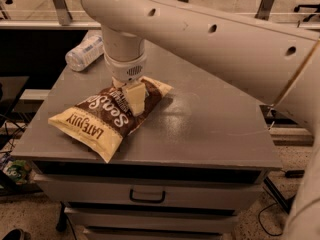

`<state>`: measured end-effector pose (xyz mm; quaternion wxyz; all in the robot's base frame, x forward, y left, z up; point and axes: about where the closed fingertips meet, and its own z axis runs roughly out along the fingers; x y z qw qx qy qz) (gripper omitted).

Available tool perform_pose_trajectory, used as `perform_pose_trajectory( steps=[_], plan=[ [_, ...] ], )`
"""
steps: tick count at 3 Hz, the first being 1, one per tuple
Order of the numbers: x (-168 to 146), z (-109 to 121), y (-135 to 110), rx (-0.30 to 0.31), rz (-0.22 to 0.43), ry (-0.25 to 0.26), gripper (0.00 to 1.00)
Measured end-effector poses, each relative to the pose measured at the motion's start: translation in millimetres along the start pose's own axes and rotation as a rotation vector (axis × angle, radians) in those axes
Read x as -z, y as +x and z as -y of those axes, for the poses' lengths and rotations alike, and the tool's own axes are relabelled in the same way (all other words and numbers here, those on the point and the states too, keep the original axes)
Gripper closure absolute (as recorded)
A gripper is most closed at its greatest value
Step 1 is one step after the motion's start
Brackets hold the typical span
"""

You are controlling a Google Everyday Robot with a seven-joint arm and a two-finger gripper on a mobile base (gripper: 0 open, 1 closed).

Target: Move brown chip bag near rxbar blueberry

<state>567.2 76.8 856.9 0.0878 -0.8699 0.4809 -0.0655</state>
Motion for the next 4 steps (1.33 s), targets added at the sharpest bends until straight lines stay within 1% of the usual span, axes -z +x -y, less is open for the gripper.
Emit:
perform_pose_trajectory(
  steps=[1,2,3,4],
  plan=[
    [12.8,3.5,19.3,0.010,-0.054,0.007,0.77],
    [25.9,14.4,37.4,-0.007,-0.084,0.033,0.98],
    [39.1,36.7,66.8,-0.043,-0.138,0.090,1.00],
    [49.3,65.5,103.9,-0.108,-0.189,0.145,1.00]
  ],
)
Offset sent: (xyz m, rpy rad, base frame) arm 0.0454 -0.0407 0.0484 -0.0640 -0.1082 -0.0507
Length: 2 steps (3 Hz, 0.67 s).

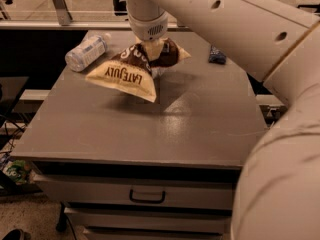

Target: Move brown chip bag near rxbar blueberry

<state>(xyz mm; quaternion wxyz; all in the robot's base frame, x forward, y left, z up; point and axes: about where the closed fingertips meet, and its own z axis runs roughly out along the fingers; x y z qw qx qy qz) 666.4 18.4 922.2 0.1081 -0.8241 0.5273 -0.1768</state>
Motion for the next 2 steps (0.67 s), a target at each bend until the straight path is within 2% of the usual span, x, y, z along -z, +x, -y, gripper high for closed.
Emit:
perform_pose_trajectory(
  steps=[1,2],
  plan=[
    [-7.0,39.8,42.6,-0.122,-0.031,0.028,1.00],
    [-13.4,59.6,71.6,-0.212,-0.036,0.027,1.00]
  ],
)
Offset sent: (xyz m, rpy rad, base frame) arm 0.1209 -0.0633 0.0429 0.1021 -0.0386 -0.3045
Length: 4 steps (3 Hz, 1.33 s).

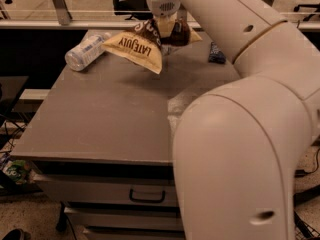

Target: Move brown chip bag near rxbar blueberry

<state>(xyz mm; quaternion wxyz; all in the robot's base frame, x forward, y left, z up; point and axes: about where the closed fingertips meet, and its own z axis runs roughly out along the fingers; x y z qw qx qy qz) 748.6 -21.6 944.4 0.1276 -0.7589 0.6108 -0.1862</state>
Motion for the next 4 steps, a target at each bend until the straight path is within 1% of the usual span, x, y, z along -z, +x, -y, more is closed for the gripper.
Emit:
perform_pose_trajectory(
  steps=[1,2,3,4],
  plan=[
    [-23.0,5.6,33.8,-0.133,0.038,-0.049,1.00],
    [-38.4,4.7,50.3,-0.214,0.085,-0.069,1.00],
    [-50.7,3.7,64.3,-0.285,0.131,-0.073,0.91],
    [-56.4,2.8,73.2,-0.325,0.163,-0.070,0.68]
  ],
)
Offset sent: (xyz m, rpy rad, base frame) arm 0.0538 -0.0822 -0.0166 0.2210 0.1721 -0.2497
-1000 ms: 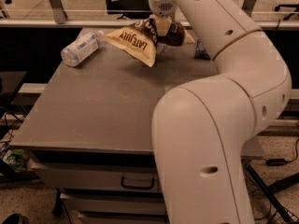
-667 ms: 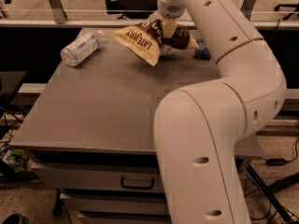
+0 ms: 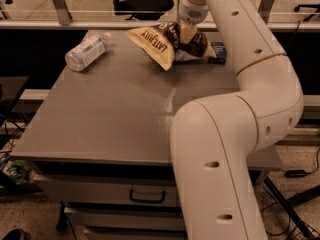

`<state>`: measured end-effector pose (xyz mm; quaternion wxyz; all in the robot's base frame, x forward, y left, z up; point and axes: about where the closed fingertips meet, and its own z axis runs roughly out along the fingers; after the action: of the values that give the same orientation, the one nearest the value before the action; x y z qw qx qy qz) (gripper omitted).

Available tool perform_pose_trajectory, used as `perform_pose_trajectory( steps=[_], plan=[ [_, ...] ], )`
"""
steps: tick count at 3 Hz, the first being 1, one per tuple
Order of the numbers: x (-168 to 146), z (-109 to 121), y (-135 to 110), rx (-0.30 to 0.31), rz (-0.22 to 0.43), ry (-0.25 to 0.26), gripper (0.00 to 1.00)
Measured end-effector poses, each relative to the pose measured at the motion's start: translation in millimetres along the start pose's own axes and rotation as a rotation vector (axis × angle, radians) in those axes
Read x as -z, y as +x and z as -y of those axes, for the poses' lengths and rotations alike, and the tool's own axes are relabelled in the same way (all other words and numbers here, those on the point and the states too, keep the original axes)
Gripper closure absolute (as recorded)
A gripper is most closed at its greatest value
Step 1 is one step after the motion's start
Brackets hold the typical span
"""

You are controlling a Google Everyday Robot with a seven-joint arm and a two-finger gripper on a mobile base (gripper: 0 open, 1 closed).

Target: Move brown chip bag near rxbar blueberry

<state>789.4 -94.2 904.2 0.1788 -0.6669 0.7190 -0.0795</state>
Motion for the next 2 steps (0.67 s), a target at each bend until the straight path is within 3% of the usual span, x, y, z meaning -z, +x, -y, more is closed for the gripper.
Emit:
perform_pose_trajectory(
  steps=[1,2],
  plan=[
    [0.4,2.9,3.4,-0.014,0.013,0.008,0.45],
    [1.7,7.3,1.7,-0.016,0.036,0.024,0.13]
  ],
)
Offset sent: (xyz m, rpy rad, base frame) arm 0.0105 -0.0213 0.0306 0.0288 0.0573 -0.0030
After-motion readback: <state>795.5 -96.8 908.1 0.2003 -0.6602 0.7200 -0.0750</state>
